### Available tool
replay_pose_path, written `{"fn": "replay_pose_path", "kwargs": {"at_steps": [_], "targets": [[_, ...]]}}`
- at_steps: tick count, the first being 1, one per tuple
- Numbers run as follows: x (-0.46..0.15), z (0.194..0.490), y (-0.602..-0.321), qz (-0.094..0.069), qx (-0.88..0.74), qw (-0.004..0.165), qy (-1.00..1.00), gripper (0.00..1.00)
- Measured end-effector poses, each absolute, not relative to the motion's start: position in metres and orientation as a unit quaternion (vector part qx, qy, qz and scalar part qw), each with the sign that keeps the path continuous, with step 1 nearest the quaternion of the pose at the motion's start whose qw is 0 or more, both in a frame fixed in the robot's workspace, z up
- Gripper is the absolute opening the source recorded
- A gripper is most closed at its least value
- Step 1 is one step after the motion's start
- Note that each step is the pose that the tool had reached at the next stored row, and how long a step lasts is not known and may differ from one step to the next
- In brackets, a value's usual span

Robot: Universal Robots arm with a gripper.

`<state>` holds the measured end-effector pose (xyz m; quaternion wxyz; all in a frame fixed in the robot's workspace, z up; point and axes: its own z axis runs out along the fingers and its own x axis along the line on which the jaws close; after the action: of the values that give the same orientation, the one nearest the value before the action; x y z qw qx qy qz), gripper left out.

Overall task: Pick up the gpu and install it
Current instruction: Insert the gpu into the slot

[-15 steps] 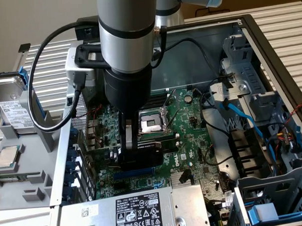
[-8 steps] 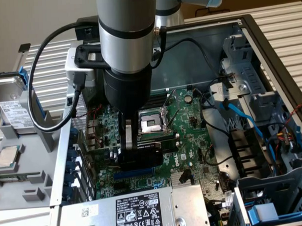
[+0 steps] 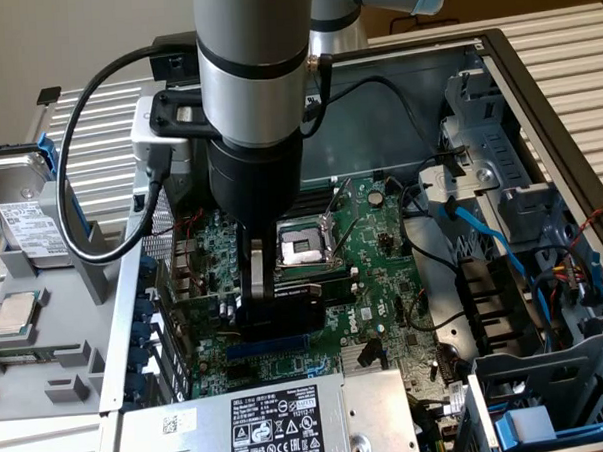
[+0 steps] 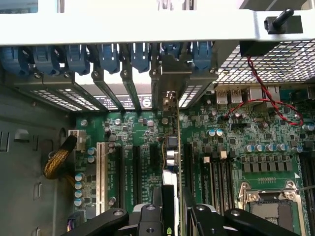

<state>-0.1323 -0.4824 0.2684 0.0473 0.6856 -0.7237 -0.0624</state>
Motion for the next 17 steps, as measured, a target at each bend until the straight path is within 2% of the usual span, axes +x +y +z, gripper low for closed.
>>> {"fn": "replay_pose_path", "kwargs": {"at_steps": [17], "targets": [[-0.1310, 0.2683, -0.4829, -0.062, 0.687, 0.047, -0.723, 0.26]]}}
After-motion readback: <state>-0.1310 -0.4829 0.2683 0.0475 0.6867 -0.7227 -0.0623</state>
